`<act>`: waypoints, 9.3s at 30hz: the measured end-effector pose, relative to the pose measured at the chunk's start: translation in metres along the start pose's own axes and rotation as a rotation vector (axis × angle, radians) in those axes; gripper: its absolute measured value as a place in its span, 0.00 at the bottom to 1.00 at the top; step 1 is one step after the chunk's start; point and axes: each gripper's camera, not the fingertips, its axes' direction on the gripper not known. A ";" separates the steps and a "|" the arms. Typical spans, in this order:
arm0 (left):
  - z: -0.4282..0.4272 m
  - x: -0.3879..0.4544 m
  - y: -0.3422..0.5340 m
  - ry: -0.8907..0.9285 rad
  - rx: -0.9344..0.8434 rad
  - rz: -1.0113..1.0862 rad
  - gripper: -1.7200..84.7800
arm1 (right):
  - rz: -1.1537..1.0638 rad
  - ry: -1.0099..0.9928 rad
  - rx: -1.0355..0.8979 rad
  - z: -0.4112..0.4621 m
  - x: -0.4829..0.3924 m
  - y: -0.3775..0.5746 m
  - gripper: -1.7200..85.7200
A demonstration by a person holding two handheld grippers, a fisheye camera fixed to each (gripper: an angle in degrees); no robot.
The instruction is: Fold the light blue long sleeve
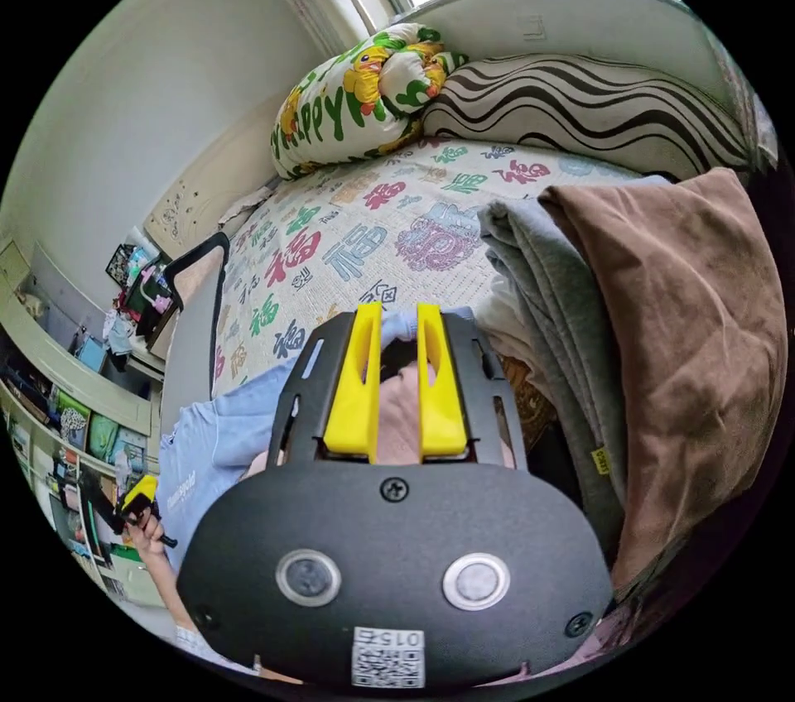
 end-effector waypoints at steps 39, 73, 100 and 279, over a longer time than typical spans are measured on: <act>-0.152 0.145 0.200 -0.287 -0.471 0.092 0.10 | -1.262 -0.706 -0.594 -0.039 -0.256 0.474 0.10; -0.167 0.189 0.153 -0.302 -0.573 0.096 0.10 | -1.137 -0.470 -0.674 -0.035 -0.190 0.465 0.11; -0.253 0.249 0.261 -0.405 -0.433 -0.100 0.13 | -0.912 -0.309 -0.625 -0.079 -0.063 0.457 0.15; 0.122 0.211 -0.140 -0.124 -0.030 0.178 0.13 | -0.225 -0.222 -0.026 -0.067 0.074 0.064 0.10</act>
